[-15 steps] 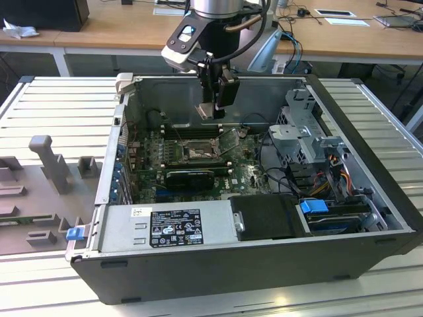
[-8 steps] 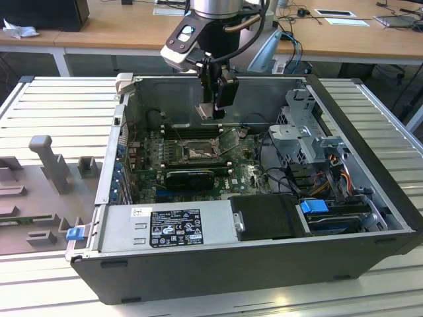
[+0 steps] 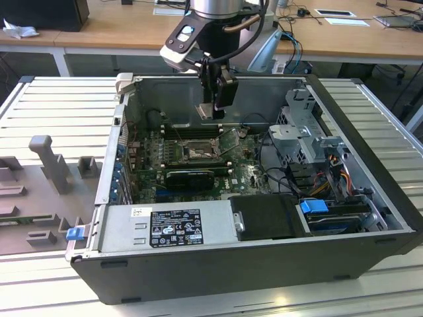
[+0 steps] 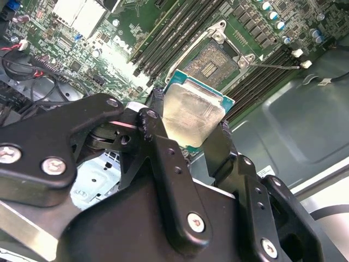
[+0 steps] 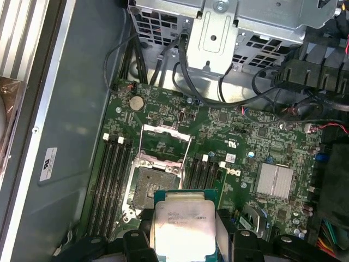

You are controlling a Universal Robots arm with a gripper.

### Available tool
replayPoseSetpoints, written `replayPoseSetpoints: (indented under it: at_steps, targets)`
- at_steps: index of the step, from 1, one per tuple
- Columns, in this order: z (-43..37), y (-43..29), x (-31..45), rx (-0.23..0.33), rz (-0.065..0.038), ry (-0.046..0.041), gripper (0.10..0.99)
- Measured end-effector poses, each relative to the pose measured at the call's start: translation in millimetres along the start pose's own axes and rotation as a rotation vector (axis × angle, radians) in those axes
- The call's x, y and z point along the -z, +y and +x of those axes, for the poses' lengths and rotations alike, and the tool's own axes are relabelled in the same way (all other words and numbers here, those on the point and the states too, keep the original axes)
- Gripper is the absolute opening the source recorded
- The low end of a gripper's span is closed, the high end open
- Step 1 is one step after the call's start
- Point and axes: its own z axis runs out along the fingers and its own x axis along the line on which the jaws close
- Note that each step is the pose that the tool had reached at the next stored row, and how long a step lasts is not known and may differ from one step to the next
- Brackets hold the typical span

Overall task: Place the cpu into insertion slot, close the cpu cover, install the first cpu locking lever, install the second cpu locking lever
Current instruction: 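Place the cpu into insertion slot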

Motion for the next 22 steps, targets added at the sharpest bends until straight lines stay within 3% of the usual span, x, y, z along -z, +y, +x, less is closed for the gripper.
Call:
replayPoseSetpoints:
  at_steps: [22]
  targets:
    - [0.0, 0.0, -0.7, -0.056, 0.000, -0.0030, 0.533]
